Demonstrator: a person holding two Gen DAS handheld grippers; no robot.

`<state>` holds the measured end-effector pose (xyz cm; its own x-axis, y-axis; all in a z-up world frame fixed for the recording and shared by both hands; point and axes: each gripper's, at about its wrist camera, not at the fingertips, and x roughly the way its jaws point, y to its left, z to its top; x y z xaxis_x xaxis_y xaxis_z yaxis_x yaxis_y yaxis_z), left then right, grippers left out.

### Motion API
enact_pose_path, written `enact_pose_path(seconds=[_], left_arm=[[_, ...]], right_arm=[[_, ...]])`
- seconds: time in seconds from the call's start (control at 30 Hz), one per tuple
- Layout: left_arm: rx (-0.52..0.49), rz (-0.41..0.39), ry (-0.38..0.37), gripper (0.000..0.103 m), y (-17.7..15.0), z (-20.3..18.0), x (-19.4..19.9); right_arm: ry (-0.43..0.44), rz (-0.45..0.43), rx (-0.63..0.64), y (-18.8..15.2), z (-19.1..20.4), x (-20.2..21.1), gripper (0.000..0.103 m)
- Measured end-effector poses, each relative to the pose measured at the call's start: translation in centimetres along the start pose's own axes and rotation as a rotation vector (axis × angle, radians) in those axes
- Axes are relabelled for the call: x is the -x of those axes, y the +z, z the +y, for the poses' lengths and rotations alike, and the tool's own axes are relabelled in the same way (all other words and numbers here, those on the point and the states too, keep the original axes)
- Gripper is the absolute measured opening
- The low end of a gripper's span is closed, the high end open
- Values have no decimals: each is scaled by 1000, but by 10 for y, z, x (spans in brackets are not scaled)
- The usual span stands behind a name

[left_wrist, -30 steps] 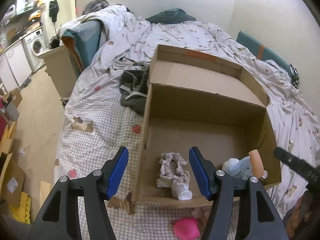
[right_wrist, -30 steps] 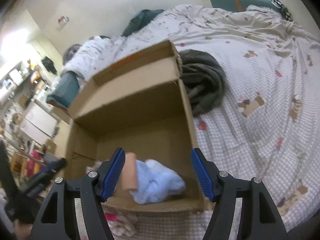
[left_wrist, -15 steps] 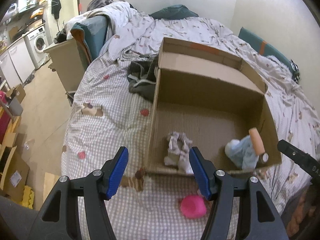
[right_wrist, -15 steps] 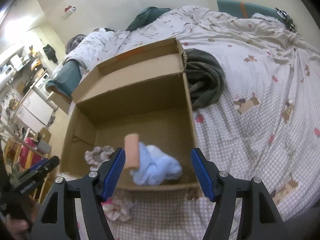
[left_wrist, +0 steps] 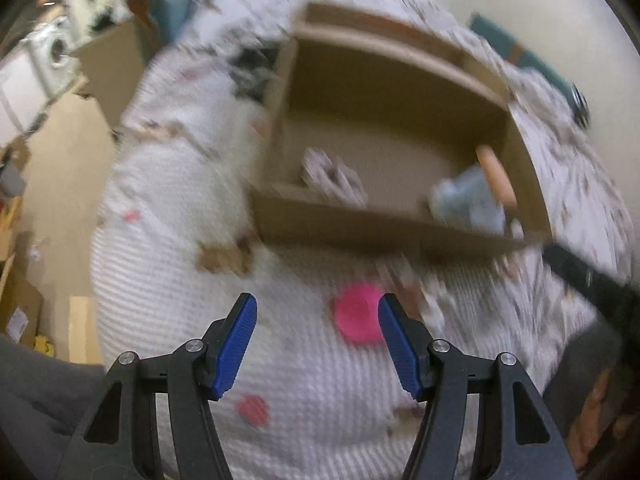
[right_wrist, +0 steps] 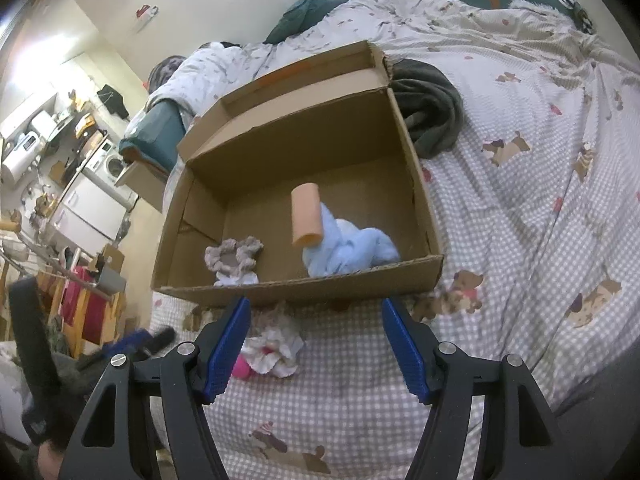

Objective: Organize soft objects
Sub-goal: 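Open the right tool to drop the tube onto the plush, then withdraw both, then grasp the pink rubber duck on the bed with the left tool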

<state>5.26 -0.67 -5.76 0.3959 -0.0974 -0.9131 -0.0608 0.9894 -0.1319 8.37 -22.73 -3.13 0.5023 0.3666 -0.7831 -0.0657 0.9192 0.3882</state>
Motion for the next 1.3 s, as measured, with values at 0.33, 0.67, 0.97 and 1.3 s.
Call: enact_pose_path(seconds=[0.33, 0.67, 0.97, 1.3], left_arm=[[-71, 94, 1, 60, -9, -24, -34], [-41, 102, -22, 60, 1, -29, -49], [-21, 138, -35, 22, 9, -31, -62], [59, 14, 63, 20, 14, 2, -19]], right_arm=[[-16, 7, -16, 0, -3, -5, 72], [9, 76, -51, -1, -6, -26, 72], [5, 104, -36, -3, 1, -37, 72], [38, 184, -18, -13, 8, -55, 72]])
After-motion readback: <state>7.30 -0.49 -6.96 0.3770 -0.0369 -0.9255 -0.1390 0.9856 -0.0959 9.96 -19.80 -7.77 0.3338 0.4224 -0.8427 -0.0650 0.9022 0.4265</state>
